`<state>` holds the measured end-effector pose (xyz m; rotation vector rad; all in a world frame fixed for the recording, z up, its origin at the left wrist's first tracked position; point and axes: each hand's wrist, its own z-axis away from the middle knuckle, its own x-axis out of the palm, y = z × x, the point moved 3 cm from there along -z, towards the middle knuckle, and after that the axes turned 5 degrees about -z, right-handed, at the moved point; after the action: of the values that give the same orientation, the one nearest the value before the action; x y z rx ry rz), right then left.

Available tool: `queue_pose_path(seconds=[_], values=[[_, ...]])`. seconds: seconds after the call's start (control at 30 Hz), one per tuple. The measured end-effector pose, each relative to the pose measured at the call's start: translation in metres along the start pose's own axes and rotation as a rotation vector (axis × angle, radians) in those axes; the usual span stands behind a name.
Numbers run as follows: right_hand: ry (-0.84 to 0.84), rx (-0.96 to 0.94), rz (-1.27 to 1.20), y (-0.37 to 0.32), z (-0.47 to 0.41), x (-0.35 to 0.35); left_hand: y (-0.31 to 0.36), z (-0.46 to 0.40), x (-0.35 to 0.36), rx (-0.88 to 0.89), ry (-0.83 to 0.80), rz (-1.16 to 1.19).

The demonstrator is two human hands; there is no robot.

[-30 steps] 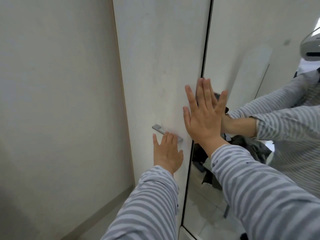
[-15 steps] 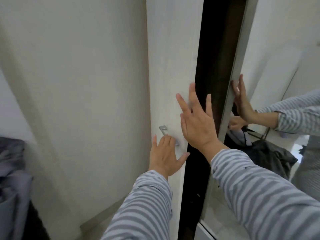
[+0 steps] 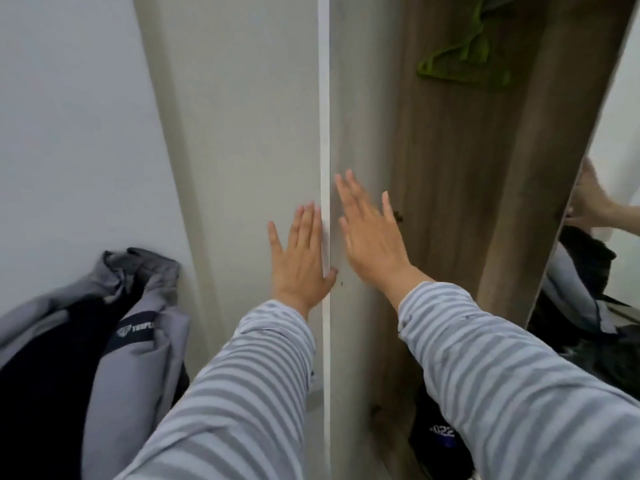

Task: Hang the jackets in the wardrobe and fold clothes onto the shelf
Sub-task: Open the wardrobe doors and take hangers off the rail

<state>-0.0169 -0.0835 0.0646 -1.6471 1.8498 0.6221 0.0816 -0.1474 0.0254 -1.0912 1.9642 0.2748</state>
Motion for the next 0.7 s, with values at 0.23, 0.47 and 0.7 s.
queue_pose_path(seconds=[0.23, 0.47, 0.7], values=[[-0.117, 0.014, -0.028, -0.005, -0.056, 0.046, -0.067, -0.042, 0.009, -0.027, 0.012, -0.239], [-0.182, -0.065, -0.048, 0.009, -0.104, 0.099, -0.111, -0.067, 0.035, -0.053, -0.013, -0.349], [-0.038, -0.208, -0.014, 0.018, -0.146, 0.155, -0.142, -0.098, 0.068, -0.14, 0.0, -0.373]])
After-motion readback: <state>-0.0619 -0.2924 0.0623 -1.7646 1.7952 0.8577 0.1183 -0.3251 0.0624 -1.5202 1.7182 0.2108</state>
